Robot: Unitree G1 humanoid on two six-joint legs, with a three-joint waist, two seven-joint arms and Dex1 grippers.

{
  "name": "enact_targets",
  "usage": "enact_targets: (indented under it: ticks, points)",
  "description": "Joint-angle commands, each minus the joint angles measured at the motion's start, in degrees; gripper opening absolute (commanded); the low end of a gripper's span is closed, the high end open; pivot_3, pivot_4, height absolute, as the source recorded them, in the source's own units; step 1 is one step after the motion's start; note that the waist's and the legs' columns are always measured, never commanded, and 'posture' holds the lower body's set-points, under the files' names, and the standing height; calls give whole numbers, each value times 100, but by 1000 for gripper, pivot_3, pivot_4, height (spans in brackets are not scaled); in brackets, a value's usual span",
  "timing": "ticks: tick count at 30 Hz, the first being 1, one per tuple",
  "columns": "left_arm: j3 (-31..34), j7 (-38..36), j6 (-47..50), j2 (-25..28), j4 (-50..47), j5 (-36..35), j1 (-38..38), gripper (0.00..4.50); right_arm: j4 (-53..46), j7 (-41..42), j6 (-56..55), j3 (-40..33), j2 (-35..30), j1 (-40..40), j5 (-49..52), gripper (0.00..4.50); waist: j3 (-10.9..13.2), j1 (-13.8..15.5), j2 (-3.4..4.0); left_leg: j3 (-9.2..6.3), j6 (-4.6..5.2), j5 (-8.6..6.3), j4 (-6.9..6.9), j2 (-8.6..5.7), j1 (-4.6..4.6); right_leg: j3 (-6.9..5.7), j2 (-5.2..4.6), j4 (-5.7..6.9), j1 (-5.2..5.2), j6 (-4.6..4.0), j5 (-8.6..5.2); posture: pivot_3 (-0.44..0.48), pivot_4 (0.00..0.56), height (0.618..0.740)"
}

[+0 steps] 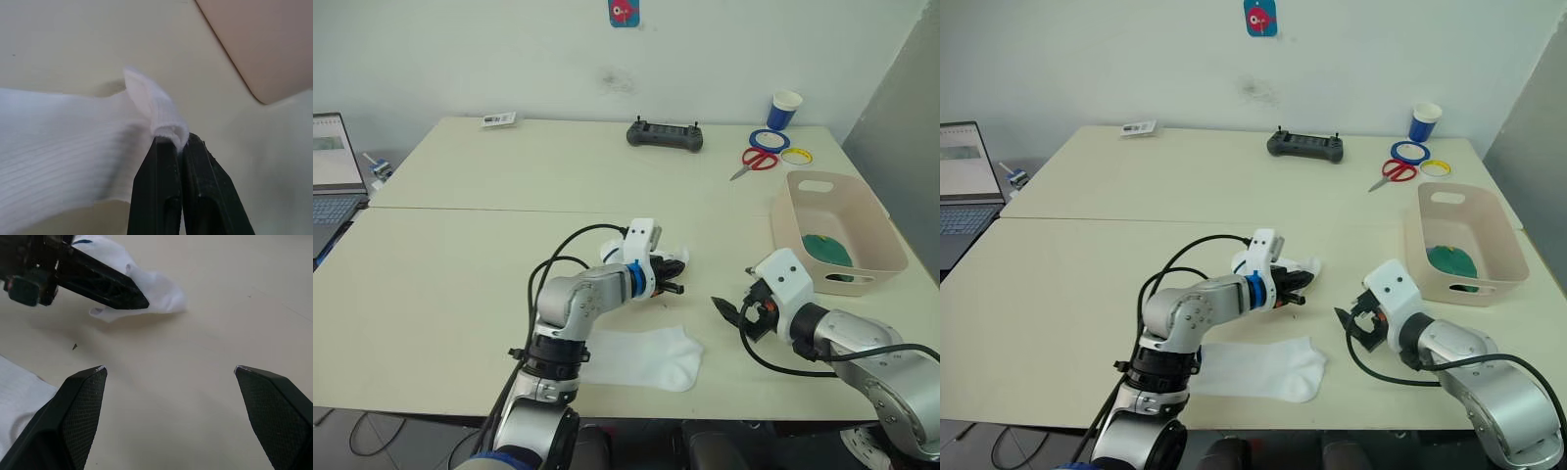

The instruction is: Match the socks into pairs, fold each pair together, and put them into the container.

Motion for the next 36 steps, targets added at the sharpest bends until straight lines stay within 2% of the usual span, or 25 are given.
enact_targets:
  ticks: [1, 4, 5, 9, 11, 13, 17, 21, 24, 25, 29, 36]
  points:
    - [-32, -122, -232, -141, -86, 9, -181, 1289, -282, -70, 18, -172, -10, -25, -9, 4500, 0, 0, 0, 1, 0, 0, 0, 0, 0, 2, 0, 0, 0, 0, 0, 0, 150, 740]
    - [25, -367, -275, -42, -174, -61, -296, 2282, -305, -92, 49, -197, 7, -38, -10, 4500, 0, -1, 0, 3, 0, 0, 0, 0, 0, 3, 0, -1, 0, 0, 0, 0, 150, 740]
    - [36, -609, -252, 163, -292, -134, -366, 2613, -311, -100, 44, -193, 14, -42, -10, 4500, 0, -2, 0, 3, 0, 0, 0, 0, 1, 3, 0, -1, 0, 0, 0, 0, 150, 740]
    - [-100, -1750, -477, 1186, -627, -228, -520, 3846, -296, -90, -33, -163, 12, -67, 2, 4500, 0, -65, 2, 3, 0, 0, -3, 3, 3, 2, 4, 1, -2, 0, 0, 0, 150, 740]
    - [-293, -2738, -1318, 2023, -551, 72, -535, 4466, -280, -60, -88, -113, 6, -109, 11, 4500, 0, -68, 2, 1, 0, 0, -4, 4, 4, 1, 5, 1, -2, 0, 0, 0, 150, 740]
    - [-470, -3533, -2426, 2716, -263, 528, -512, 4466, -271, -30, -132, -64, 19, -154, 31, 4500, 1, -86, 4, 3, -1, 0, -4, 4, 4, 3, 5, -2, -2, 0, -1, 0, 150, 740]
    - [-667, -4968, -4857, 3568, 815, 1271, -477, 4466, -249, 58, -200, 50, 61, -292, 93, 4500, 1, -78, 4, 7, 0, 0, -5, 4, 2, 3, 1, -4, -4, -3, -2, 0, 150, 740]
    - [-919, -5648, -6905, 3964, 2463, 2138, -875, 4466, -316, 226, -234, 178, 122, -481, 305, 4500, 2, -63, 3, 9, 1, -1, -5, 4, -1, 2, -1, -7, -4, -5, -3, 0, 150, 740]
    - [-1154, -6028, -8077, 4052, 3477, 2644, -1229, 4466, -451, 416, -271, 228, 169, -602, 533, 4500, 2, -33, 2, 7, 2, -1, -4, 4, -6, 0, 0, -7, -7, -5, -3, 0, 150, 740]
    - [-1218, -6085, -8350, 4045, 3783, 2792, -1344, 4466, -505, 489, -265, 229, 171, -624, 632, 4500, 2, -22, 3, 7, 3, -1, -4, 4, -8, -1, 0, -9, -7, -5, -3, 0, 150, 740]
    - [-1427, -5569, -9414, 3866, 5072, 3539, -1856, 4466, -595, 585, -198, 211, 120, -647, 821, 4500, 2, 3, 2, 7, 6, -3, -4, 4, -11, -1, 0, -13, -8, -5, -3, 0, 150, 740]
    - [-1737, -4638, -10377, 3420, 6190, 4493, -2336, 4466, -671, 501, -163, 208, 89, -583, 926, 4500, 2, 9, 1, 6, 7, -3, -2, 5, -11, -2, 2, -8, -8, -3, -3, 0, 150, 740]
